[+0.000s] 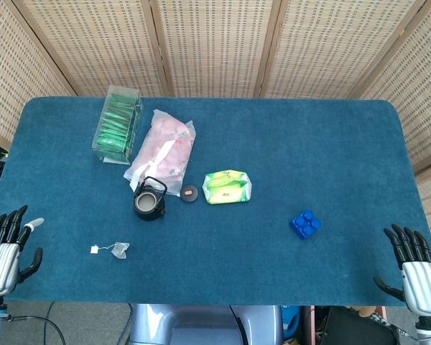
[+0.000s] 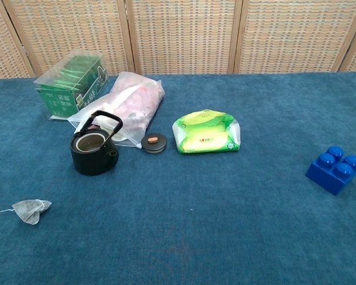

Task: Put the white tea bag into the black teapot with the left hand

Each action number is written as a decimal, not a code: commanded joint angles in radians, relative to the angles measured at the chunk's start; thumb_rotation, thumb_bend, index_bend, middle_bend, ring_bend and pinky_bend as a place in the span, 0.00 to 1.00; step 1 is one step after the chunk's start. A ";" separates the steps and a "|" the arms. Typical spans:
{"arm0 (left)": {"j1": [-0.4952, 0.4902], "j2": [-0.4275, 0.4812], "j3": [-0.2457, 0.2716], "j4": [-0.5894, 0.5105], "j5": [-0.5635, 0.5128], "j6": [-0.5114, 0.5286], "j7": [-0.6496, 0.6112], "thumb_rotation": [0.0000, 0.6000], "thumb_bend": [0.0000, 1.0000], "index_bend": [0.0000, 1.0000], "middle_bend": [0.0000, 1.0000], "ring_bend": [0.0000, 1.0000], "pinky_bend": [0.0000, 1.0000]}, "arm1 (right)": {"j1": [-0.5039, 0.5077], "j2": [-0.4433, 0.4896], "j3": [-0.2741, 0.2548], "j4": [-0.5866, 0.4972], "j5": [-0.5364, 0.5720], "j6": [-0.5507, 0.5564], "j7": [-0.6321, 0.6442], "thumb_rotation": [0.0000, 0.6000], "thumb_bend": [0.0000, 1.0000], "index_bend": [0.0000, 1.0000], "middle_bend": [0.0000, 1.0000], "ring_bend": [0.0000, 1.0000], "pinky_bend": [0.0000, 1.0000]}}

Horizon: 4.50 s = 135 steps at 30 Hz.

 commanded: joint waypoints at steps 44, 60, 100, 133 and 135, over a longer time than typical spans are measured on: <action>-0.139 -0.020 0.025 0.016 -0.133 -0.313 0.225 1.00 0.27 0.41 0.66 0.65 0.68 | -0.020 0.008 -0.007 -0.016 0.020 0.004 -0.011 1.00 0.00 0.11 0.13 0.00 0.06; -0.152 -0.083 0.019 0.052 -0.172 -0.316 0.251 1.00 0.24 0.41 0.27 0.14 0.13 | -0.032 0.010 -0.005 -0.017 0.028 0.012 -0.014 1.00 0.00 0.11 0.13 0.00 0.06; -0.230 -0.249 -0.004 0.203 -0.261 -0.416 0.213 1.00 0.32 0.48 0.00 0.00 0.00 | -0.068 0.011 -0.002 -0.002 0.056 0.029 0.008 1.00 0.00 0.11 0.14 0.00 0.06; -0.251 -0.272 -0.002 0.212 -0.310 -0.433 0.238 1.00 0.32 0.52 0.00 0.00 0.00 | -0.085 0.009 0.002 0.006 0.066 0.033 0.017 1.00 0.00 0.11 0.14 0.00 0.06; -0.252 -0.274 -0.003 0.214 -0.314 -0.434 0.238 1.00 0.32 0.53 0.00 0.00 0.00 | -0.085 0.009 0.003 0.005 0.066 0.033 0.017 1.00 0.00 0.11 0.14 0.00 0.06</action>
